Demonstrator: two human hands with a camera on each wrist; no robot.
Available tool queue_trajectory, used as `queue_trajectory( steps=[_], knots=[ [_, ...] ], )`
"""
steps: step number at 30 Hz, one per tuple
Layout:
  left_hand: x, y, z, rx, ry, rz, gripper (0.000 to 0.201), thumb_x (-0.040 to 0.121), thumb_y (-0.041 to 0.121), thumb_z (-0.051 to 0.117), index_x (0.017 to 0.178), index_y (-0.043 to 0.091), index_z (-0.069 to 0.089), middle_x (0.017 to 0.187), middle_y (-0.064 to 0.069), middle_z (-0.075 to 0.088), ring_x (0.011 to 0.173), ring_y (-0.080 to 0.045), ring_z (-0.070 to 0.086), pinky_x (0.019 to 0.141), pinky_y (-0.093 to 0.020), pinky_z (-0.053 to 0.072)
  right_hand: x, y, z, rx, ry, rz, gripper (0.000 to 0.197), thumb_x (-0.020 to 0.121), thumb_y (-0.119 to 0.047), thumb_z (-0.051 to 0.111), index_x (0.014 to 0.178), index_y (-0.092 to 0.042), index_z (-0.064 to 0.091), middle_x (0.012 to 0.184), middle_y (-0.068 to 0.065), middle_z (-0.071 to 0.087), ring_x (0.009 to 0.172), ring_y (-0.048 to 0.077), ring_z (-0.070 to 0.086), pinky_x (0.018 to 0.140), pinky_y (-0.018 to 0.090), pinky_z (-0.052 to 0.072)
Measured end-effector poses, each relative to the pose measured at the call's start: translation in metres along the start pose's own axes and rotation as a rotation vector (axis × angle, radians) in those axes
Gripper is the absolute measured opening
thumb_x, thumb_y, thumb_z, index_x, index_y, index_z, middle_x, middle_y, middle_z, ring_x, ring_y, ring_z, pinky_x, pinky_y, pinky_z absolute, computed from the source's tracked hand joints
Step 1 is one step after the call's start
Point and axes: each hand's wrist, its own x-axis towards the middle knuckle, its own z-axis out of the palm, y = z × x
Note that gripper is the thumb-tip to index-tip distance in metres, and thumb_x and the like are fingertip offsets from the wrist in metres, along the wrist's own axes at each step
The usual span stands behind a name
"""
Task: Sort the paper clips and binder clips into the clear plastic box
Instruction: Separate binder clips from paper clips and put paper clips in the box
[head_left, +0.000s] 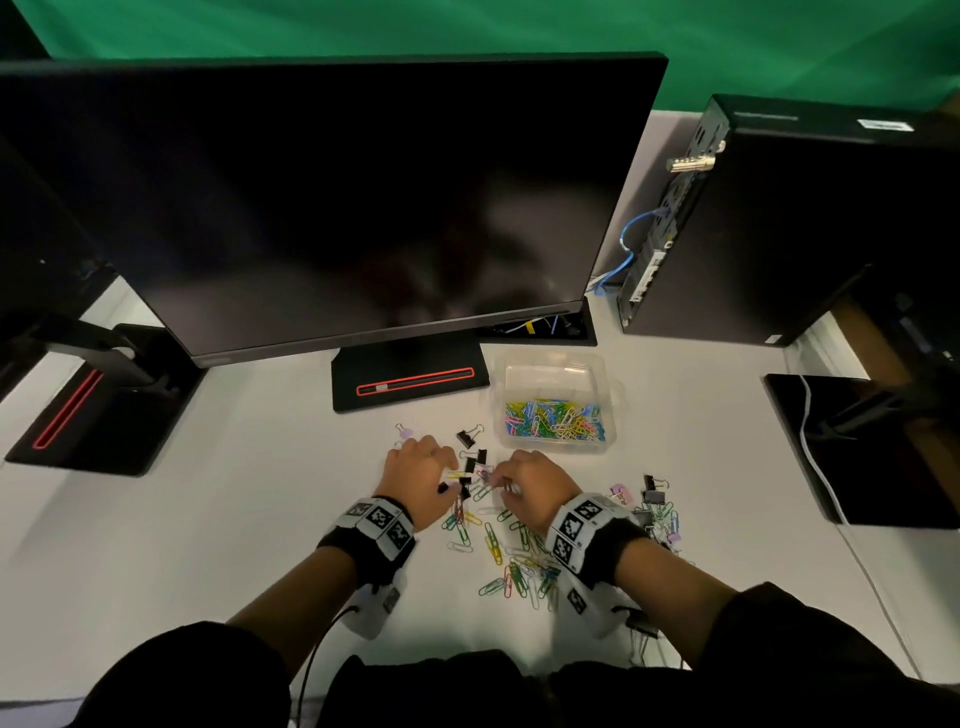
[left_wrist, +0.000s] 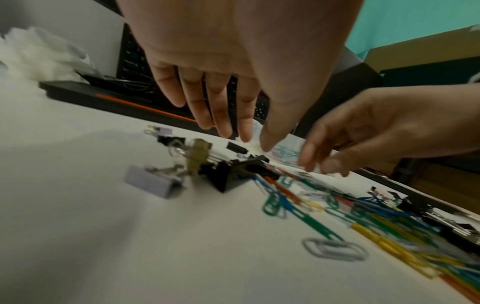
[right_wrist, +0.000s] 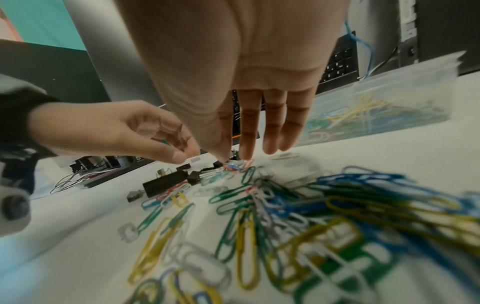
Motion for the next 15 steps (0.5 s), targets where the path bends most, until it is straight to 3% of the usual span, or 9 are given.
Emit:
queue_trajectory(
  steps=[6,11,15],
  knots=[
    [0.003,0.014,0.010,0.039,-0.086,0.022,0.041,0.085,0.039,0.056,0.122,0.022,0.050,0.121,-0.002,0.051,0.117,-0.023,0.044,0.098,-0.037,0.032,0.012,-0.009,0.005,0.006,-0.021,0.060,0.043,0.084,-0.016,0.055,0.127,-0.018,0.050,0.119,0.013,0.048,0.114,0.029,0.047,0.092,0.033,0.041],
    [0.009,0.020,0.011,0.049,-0.098,0.044,0.029,0.090,0.032,0.051,0.116,0.020,0.054,0.117,-0.004,0.054,0.113,-0.024,0.049,0.098,-0.038,0.035,0.008,-0.003,0.005,0.022,-0.022,0.073,0.024,0.082,-0.017,0.058,0.105,-0.014,0.059,0.110,0.010,0.055,0.105,0.027,0.053,0.084,0.031,0.043],
    [0.013,0.021,0.010,0.014,-0.137,0.057,0.024,0.091,0.024,0.051,0.113,0.015,0.056,0.116,-0.007,0.054,0.107,-0.026,0.054,0.094,-0.036,0.040,0.003,0.002,0.003,0.033,-0.022,0.076,0.018,0.080,-0.015,0.059,0.098,-0.014,0.060,0.107,0.009,0.056,0.100,0.025,0.054,0.079,0.027,0.040]
  ],
)
